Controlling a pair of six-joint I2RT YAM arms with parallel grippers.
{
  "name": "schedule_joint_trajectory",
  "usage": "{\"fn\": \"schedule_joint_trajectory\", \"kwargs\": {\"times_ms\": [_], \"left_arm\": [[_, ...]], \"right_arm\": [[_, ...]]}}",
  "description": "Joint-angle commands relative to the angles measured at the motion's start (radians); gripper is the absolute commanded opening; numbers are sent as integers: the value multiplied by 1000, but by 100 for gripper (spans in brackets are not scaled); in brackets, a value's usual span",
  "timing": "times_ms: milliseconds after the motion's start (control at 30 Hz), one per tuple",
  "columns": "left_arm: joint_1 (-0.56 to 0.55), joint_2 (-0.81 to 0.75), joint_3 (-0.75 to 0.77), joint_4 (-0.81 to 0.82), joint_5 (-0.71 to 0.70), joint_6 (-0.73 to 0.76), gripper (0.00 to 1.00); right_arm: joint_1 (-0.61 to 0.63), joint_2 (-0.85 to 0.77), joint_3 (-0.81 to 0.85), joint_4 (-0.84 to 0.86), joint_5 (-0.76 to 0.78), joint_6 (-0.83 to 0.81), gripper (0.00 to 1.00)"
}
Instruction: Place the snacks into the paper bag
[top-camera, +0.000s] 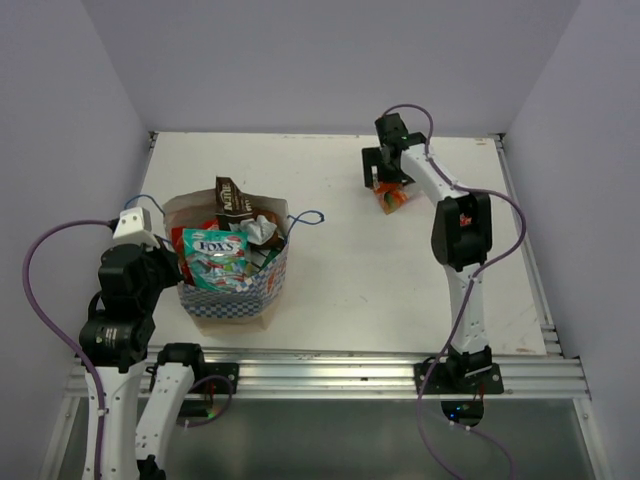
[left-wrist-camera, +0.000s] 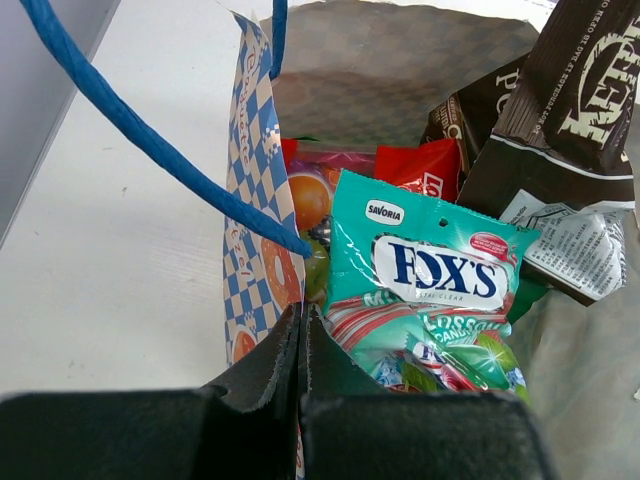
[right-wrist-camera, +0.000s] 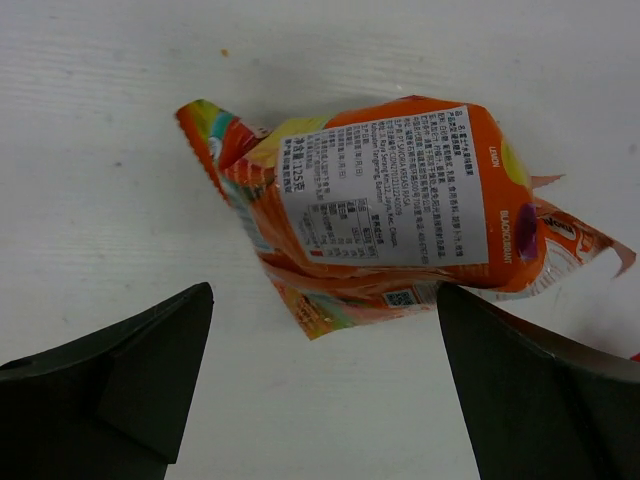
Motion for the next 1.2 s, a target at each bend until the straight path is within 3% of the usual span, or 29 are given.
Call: {"fn": "schedule_joint_trajectory", "kwargs": {"times_ms": [0, 167, 233, 267, 300, 367, 400, 433, 533, 767, 867, 967, 1167], "left_arm": [[-8, 6, 43, 53, 4, -2, 0], [-8, 26, 49, 56, 15, 4, 0], [-8, 34, 58, 55, 15, 7, 0], [-8, 37, 61, 55, 13, 8, 0], [-8, 35, 69, 50, 13, 8, 0], [-8, 37, 72, 48, 12, 13, 0], [-8, 35, 75, 42, 12, 15, 0], [-8, 35, 75, 41, 10, 15, 0], [-8, 28, 62, 47, 19, 8, 0], [-8, 19, 43, 61, 36, -15, 0], [-8, 12, 42, 59, 42, -18, 0], [-8, 6, 43, 53, 42, -18, 0], [-8, -11, 45, 41, 45, -18, 0]], "right_arm": [[-51, -68, -70, 60, 93, -48, 99], [-80, -31, -123, 76, 87, -61, 99], [-80, -2, -135, 80, 63, -56, 92], [-80, 10, -138, 76, 57, -56, 84], [-80, 30, -138, 70, 53, -51, 65], [-80, 41, -149, 50, 43, -53, 39], [-80, 38, -158, 47, 43, -53, 8], [-80, 9, -176, 57, 43, -56, 2], [-80, -46, -232, 99, 38, -61, 0], [25, -293, -129, 47, -100, -38, 0], [187, -367, 56, -13, -169, -42, 0], [295, -410, 139, -29, -249, -31, 0], [576, -350, 311, -104, -313, -16, 0]]}}
